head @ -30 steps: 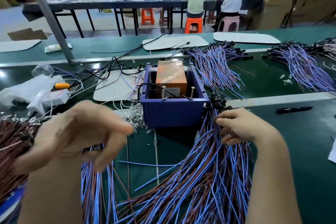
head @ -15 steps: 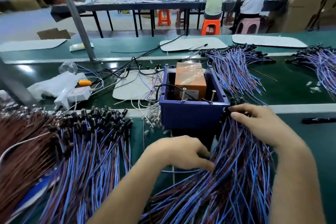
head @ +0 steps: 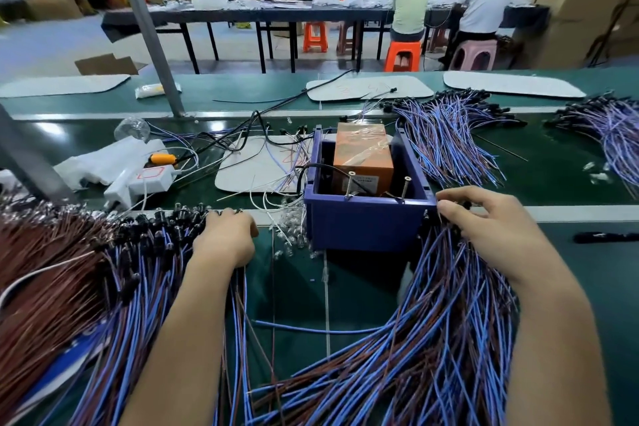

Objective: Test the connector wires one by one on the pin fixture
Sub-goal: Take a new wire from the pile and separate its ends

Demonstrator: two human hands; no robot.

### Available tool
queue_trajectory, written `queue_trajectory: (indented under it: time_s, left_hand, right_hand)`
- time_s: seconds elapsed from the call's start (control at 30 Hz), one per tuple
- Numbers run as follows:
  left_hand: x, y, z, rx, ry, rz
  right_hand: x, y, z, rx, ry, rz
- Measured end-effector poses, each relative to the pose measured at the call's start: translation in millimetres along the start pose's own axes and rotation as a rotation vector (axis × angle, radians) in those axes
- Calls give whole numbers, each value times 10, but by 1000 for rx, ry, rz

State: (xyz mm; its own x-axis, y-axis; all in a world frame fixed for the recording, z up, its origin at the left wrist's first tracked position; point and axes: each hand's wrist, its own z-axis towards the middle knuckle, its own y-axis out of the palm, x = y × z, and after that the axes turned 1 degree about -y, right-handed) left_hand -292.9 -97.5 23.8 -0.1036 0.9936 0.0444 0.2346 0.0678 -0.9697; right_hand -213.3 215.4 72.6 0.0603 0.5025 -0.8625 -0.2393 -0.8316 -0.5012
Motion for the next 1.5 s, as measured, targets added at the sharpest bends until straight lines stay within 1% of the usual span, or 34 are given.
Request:
queue_trajectory:
  time_s: [0.17,0.3,0.37,0.43,0.5,0.53,0.57,0.63,0.67,0.73,0.77,0.8,0.83,0.93,1.0,1.07,1.13,1.23,1.33,1.43,1.5]
  left_hand:
    - [-8,-6,-49,3,-41,-140]
    - [1,-71,-139,11,10,-213]
    - [15,-141,-200,57,55,-250]
    - [31,-230,-264,141,97,-302]
    - [57,-327,-340,237,159,-376]
    - [78,-380,-386,290,199,-447]
    - [112,-437,-442,353,248,-543]
    - [214,-545,-582,487,365,-772]
    - [280,-591,-665,528,438,-901]
    - [438,-661,-837,519,612,-1180]
    - [509,-679,-917,488,684,-1282]
    - [569,-691,-983,454,735,-1332]
    - [610,-700,-1035,414,774,-1338]
    - [629,-695,-1079,241,875,-1307]
    - [593,-677,-1063,113,890,-1253]
    - [565,-649,-1020,7,878,-1088]
    - [539,-601,-949,-100,865,-889]
    - [477,-522,-831,-218,717,-628]
    - [362,-464,-702,-332,512,-536]
    - [220,-375,-536,-343,293,-413]
    - [172,-318,-462,-339,220,-362]
  right_hand:
    - [-59,-11,-45,21,-35,35]
    - [-82,-16,-52,10,-58,31]
    - [-97,-21,-62,32,-67,43]
    - [-146,-12,-81,93,-93,75]
    - [-245,39,-112,102,-106,170]
    - [-315,80,-140,51,-96,249]
    - [-398,135,-177,-36,-73,345]
    - [-578,261,-269,-266,18,528]
    - [-660,330,-315,-381,67,579]
    - [-770,472,-384,-542,116,618]
    - [-806,539,-401,-571,130,645]
    - [-828,589,-403,-567,141,690]
    - [-843,616,-389,-533,146,752]
    - [-832,535,-314,-343,137,996]
    - [-778,417,-272,-274,114,1095]
    - [-719,333,-247,-225,104,1141]
    - [-674,303,-240,-159,131,1204]
    - [-649,347,-224,-100,165,1288]
    - [-633,418,-197,-65,177,1293]
    - [-611,444,-165,3,134,1231]
    - [-588,445,-149,15,103,1150]
